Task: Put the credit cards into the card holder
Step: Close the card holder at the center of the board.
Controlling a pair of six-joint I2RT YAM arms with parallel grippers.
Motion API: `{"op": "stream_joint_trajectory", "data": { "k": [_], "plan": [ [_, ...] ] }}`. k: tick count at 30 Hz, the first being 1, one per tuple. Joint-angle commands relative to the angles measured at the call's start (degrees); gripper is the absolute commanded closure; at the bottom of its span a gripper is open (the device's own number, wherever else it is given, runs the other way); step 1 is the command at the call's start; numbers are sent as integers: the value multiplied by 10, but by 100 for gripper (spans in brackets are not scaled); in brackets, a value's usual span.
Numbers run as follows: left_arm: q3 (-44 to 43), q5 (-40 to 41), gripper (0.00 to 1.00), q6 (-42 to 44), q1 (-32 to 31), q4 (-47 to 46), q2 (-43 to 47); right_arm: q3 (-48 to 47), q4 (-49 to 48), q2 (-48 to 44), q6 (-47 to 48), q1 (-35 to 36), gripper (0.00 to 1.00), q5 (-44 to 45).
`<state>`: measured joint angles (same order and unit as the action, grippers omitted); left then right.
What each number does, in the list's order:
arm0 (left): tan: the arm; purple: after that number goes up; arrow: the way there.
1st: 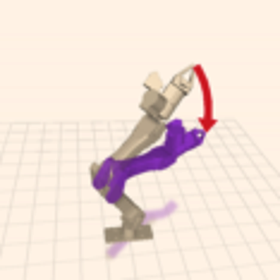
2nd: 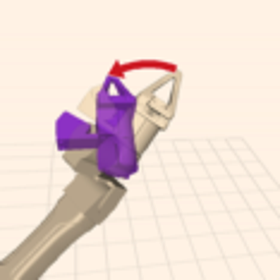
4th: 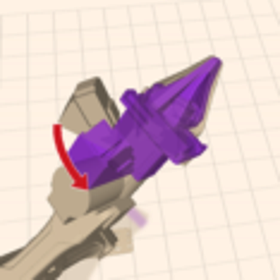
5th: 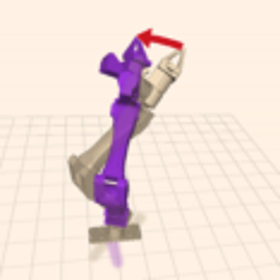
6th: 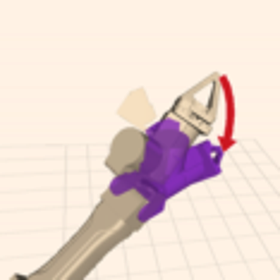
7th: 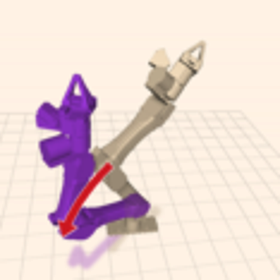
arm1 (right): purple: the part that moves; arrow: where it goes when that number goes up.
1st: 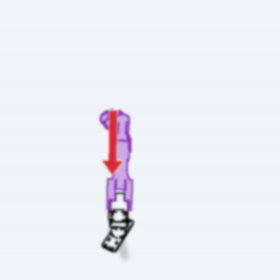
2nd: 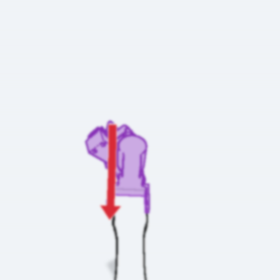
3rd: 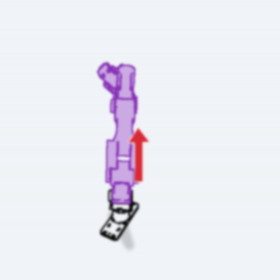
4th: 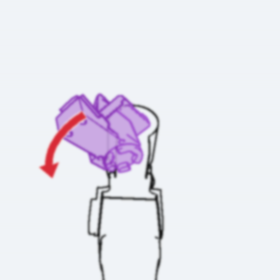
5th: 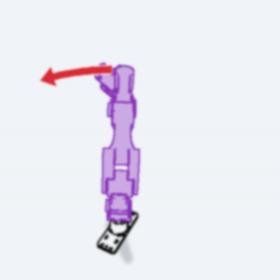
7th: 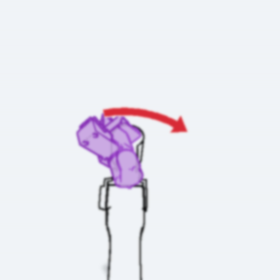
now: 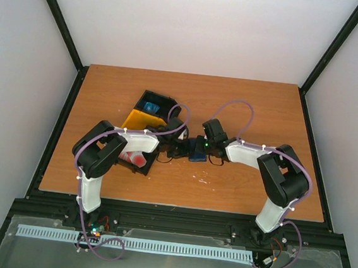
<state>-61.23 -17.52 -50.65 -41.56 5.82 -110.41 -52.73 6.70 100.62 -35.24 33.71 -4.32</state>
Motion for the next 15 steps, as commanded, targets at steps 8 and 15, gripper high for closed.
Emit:
{"op": "stream_joint_trajectory", "data": {
  "k": [8,15],
  "plan": [
    [21,16,74,-13,-9,66,-59,128,-21,38,-77,20,97,-27],
    [17,18,74,-13,-8,69,-61,161,-63,50,-98,22,97,-31]
  ]
}}
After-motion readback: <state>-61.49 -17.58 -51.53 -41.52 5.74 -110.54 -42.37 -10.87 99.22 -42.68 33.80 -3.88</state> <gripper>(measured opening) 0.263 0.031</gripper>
